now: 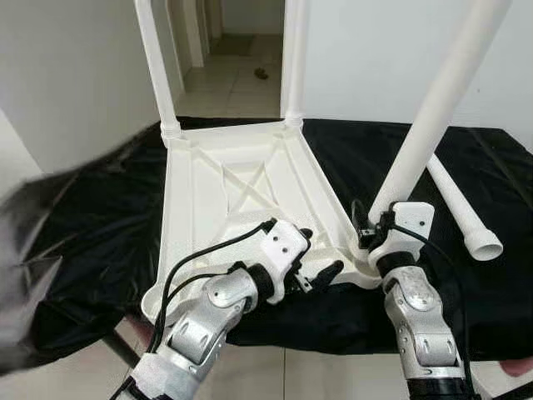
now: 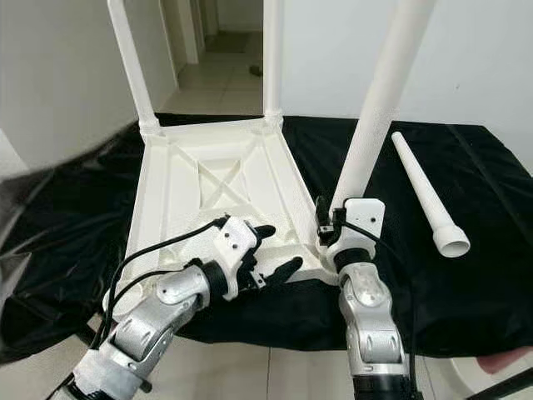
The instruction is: Building children table
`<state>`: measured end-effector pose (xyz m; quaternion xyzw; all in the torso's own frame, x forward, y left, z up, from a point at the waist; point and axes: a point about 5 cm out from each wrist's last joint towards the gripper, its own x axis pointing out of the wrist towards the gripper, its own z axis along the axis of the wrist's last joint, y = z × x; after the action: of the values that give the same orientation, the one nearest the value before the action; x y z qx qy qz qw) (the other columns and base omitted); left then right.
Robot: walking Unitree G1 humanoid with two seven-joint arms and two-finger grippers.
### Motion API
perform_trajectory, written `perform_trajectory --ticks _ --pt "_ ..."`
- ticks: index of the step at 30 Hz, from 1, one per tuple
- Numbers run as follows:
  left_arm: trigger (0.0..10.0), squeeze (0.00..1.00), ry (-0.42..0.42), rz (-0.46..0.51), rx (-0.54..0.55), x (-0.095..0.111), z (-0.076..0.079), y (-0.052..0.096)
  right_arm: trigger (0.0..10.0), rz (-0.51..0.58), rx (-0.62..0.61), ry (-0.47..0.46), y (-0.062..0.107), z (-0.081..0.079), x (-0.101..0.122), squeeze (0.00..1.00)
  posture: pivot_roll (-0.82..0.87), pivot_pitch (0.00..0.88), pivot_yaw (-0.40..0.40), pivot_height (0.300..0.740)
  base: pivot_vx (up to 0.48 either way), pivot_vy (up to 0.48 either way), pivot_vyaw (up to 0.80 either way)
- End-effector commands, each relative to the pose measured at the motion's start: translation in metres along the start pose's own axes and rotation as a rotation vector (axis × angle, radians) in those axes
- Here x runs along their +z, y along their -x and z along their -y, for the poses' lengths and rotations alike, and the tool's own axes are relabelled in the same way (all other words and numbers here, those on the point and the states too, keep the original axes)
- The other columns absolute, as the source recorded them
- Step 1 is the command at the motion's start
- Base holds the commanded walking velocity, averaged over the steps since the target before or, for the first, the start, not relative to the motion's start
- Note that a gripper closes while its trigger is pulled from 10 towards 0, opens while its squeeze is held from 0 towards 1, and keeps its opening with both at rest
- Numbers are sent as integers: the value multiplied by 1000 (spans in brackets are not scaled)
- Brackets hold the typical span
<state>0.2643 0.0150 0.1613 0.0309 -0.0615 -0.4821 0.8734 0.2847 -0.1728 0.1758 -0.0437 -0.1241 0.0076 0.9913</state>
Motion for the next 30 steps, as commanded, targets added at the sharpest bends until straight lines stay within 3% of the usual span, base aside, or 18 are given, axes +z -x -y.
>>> perform_trajectory --ticks 1,24,30 --pt "10000 0 11 8 -138 3 9 2 10000 9 10 2 3 -3 2 0 -58 32 43 740 0 0 0" --pt "10000 0 58 34 -177 6 15 8 10000 -49 41 18 19 -6 -12 0 -63 34 59 740 0 0 0" --pt "10000 0 46 18 -187 4 16 10 10000 -60 84 68 18 -7 -17 0 -53 28 59 740 0 0 0"
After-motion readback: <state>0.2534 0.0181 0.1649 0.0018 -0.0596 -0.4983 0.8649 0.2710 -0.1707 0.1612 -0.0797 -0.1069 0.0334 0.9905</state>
